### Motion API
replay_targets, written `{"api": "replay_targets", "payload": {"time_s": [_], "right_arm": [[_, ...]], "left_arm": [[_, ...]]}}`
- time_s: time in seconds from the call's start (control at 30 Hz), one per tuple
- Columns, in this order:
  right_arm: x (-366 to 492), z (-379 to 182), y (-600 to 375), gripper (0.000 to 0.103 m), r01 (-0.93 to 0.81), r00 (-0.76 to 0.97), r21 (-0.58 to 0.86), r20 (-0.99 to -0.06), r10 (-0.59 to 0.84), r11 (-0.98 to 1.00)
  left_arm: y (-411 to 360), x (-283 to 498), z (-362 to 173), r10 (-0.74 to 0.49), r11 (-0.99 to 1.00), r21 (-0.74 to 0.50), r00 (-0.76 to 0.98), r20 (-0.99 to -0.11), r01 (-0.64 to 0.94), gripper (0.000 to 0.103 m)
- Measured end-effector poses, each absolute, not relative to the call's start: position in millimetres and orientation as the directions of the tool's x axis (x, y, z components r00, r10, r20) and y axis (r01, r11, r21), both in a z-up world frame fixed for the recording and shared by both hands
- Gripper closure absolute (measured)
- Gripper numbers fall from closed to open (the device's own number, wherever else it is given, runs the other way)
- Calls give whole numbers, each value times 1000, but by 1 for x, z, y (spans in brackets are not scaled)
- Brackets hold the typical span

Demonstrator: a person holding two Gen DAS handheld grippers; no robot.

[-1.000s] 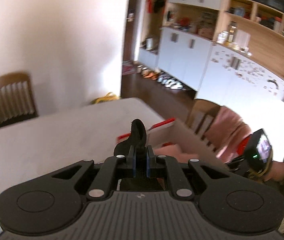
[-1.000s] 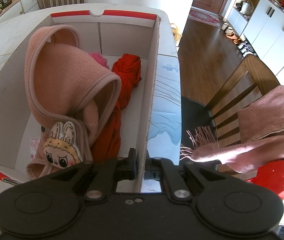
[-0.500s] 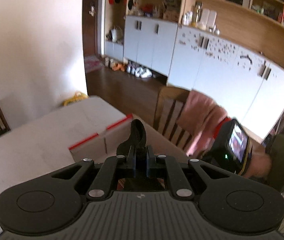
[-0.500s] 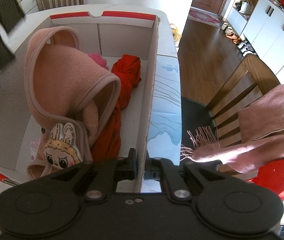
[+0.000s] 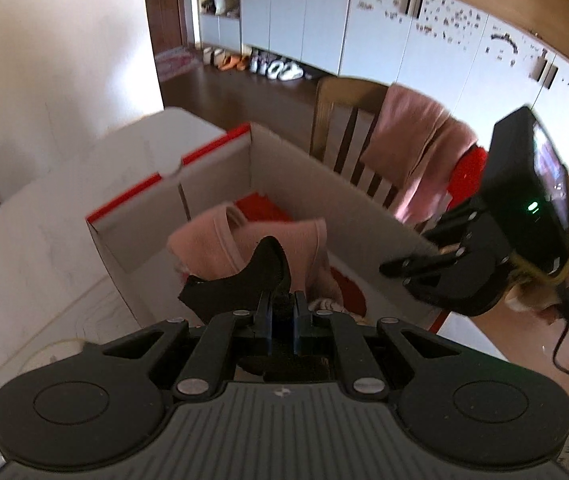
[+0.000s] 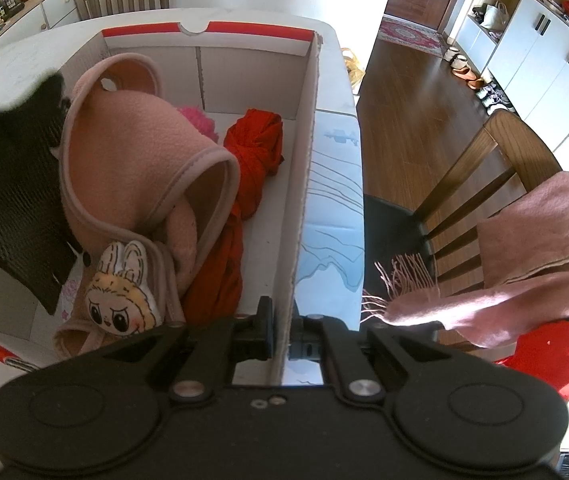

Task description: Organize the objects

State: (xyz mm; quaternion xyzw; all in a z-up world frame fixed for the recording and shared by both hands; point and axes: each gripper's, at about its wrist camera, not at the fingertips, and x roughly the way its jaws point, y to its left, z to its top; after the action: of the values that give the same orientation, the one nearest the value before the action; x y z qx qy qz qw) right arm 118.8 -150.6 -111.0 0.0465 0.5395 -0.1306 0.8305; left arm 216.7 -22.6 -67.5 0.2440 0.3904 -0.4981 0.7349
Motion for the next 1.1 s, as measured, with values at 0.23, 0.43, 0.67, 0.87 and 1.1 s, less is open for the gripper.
{"api": "replay_targets", "payload": {"time_s": [0.23,0.43,0.67,0.87,1.1], "right_arm": [[119,-111,-150,98,267,383,-63,-909,-166,962],[119,-111,-150,98,268,384,-62,-909,-166,961],[119,-111,-150,98,269,384,-61,-908,-165,961],[119,-111,-150,98,269,384,-60,-908,-164,961],[119,-111,-150,98,269,385,-59,-908,-164,961]], "left_arm": [[-38,213,-91,-494,358,-48,146,-857,932,95],[-48,214,-110,-452,351,-78,96,-887,933,95],[-52,215,-125,-411,355,-92,67,-909,930,95],[-53,213,-127,-408,350,-95,60,-911,932,91],[-51,211,-125,-422,348,-104,57,-905,932,66]]}}
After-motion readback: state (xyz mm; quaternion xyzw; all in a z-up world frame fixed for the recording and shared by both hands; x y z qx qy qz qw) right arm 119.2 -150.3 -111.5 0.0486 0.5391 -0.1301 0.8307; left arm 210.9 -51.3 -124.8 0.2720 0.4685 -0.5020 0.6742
